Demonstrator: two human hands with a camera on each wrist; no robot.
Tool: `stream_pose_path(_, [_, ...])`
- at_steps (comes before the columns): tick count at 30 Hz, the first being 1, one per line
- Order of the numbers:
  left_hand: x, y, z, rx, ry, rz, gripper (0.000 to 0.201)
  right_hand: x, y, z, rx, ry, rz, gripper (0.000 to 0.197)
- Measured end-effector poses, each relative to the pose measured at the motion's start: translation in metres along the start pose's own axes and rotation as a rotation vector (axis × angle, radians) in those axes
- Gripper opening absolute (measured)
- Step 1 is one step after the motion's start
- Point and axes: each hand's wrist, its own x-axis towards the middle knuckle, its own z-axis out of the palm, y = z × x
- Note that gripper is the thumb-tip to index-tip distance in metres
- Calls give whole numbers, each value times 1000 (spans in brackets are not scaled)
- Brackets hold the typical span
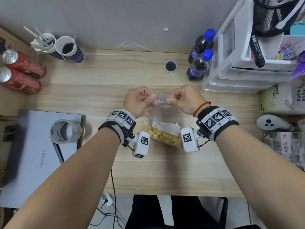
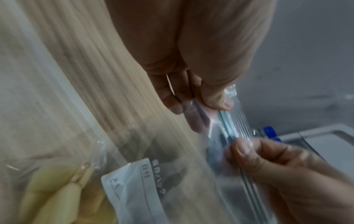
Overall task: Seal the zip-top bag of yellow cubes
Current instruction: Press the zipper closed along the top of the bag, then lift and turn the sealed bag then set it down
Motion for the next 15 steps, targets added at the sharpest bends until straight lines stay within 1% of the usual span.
stream_pose_path(3, [0, -1, 3, 14, -1, -4, 15, -4, -3, 1, -37, 63, -16, 33])
stream_pose_path(5, [-1, 0, 1, 18, 15, -8, 16, -6, -4, -2, -24, 40, -4, 33])
stream_pose_path(7, [-2, 1, -4, 3, 44, -12, 20, -8, 8, -12, -3, 11, 37, 28])
stream_pose_path(10, [-4, 1, -5, 26, 43, -19, 18, -16, 24, -19, 18, 21, 61, 20])
stream_pose_path(12, [-4, -1, -4, 56, 42, -29, 17, -20, 25, -16, 0, 32, 69, 20])
stream_pose_path(14, [-4, -1, -4, 36, 68, -31, 18, -22, 27, -14, 82, 29, 118, 21])
stream_pose_path(15, [-4, 0, -6, 9, 80, -23, 17, -25, 29, -16, 186, 31, 142, 21])
